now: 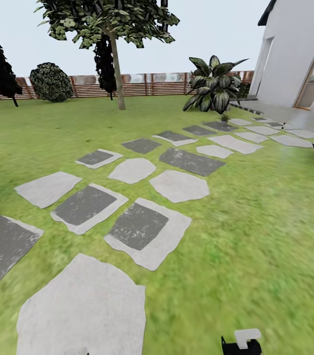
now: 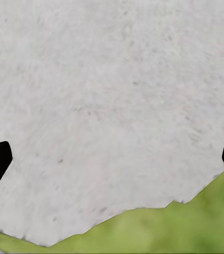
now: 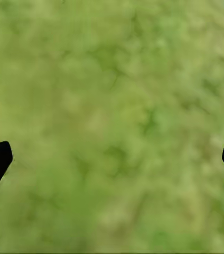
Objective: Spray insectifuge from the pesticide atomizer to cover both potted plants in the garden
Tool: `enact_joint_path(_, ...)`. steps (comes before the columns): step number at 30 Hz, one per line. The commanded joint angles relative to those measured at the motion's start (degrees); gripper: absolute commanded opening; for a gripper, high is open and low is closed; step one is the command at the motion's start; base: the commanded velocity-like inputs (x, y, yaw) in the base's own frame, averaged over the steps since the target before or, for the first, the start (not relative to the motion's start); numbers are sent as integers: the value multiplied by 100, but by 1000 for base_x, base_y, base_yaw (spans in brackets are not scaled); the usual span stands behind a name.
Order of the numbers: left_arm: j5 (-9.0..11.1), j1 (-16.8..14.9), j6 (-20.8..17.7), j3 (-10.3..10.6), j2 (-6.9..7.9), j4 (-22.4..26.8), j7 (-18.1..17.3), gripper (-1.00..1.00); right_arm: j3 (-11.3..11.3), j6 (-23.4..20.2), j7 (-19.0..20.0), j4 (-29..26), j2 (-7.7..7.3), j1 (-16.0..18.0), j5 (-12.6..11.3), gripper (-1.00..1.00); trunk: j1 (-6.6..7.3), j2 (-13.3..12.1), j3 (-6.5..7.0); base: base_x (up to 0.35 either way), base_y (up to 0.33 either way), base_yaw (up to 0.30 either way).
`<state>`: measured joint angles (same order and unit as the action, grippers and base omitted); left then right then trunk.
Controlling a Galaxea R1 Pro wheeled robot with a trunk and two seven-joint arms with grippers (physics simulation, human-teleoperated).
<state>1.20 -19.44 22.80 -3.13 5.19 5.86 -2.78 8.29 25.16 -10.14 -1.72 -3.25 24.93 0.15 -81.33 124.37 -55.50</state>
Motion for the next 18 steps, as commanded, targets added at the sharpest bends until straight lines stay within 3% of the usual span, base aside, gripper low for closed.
enact_joint_path(1, 12, -3, 14, -30, -1, -6, -29, 100, 46, 7, -41, 5, 0, 3, 2, 100, -2, 2, -5, 305, 161, 0)
enact_joint_path(18, 12, -4, 14, -30, -4, -6, -29, 100, 50, 9, -41, 5, 5, 3, 2, 100, -2, 2, -5, 308, 154, 0)
